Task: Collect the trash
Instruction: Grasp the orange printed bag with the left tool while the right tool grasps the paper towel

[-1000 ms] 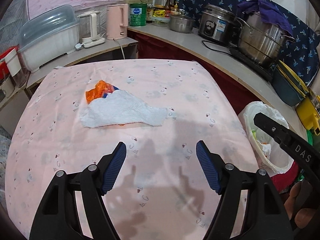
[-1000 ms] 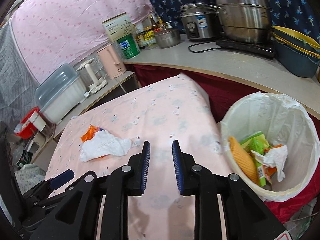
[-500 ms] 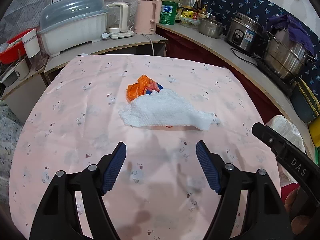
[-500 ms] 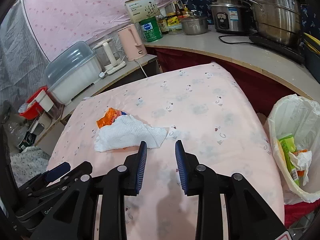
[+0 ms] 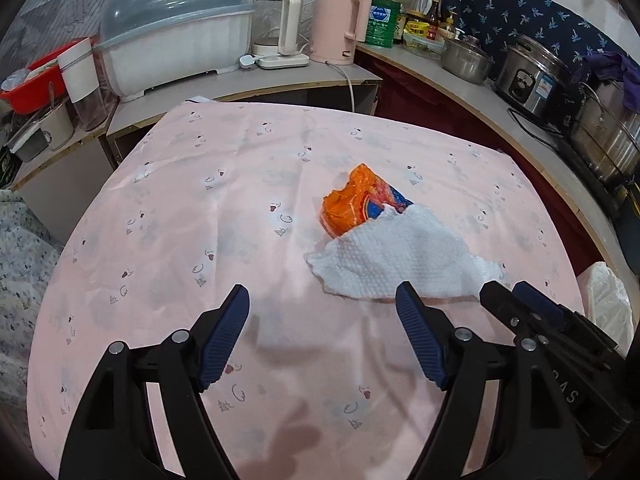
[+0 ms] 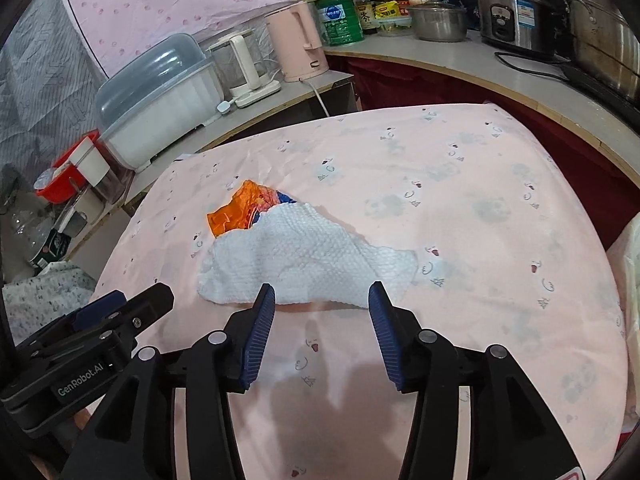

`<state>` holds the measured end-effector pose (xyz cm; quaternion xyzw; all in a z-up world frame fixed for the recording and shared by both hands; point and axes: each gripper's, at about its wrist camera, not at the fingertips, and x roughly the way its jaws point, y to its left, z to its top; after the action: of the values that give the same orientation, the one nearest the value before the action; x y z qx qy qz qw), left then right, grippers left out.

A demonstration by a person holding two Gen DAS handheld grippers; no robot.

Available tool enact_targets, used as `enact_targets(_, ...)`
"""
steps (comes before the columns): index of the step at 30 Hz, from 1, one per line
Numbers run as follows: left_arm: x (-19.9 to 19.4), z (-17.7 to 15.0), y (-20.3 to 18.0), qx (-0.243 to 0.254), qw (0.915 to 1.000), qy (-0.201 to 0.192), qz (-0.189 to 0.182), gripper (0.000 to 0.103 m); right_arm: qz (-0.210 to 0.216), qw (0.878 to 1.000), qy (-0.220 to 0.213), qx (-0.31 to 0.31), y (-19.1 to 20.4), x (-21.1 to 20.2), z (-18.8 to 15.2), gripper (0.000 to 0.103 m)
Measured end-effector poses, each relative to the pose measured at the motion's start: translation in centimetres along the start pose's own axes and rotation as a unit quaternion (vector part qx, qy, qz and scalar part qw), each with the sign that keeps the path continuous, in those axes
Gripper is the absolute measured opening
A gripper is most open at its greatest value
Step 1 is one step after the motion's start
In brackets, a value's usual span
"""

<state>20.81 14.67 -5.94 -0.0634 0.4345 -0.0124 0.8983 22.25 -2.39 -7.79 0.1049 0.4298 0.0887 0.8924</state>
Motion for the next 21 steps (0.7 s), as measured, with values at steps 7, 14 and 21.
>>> enact_targets(7,1.8,1.4,1.3,-0.006,1.0,0.004,0.005,0.072,0.004,1.0,0.017,-0.002,0.6,3.7,1.0,0.049)
enact_targets(14,3.9,3.6,0.4,0.001,1.0,0.006,-0.003,0.072,-0.005,0.999,0.032,-0.005,0.1,5.4,0.5,0.031)
enact_targets(21,7.6,4.7,-1.2,0.011,0.9994,0.032,-0.009,0.068,-0.008,1.0,0.027,0.007,-1.2,5.1,0.3,0.007)
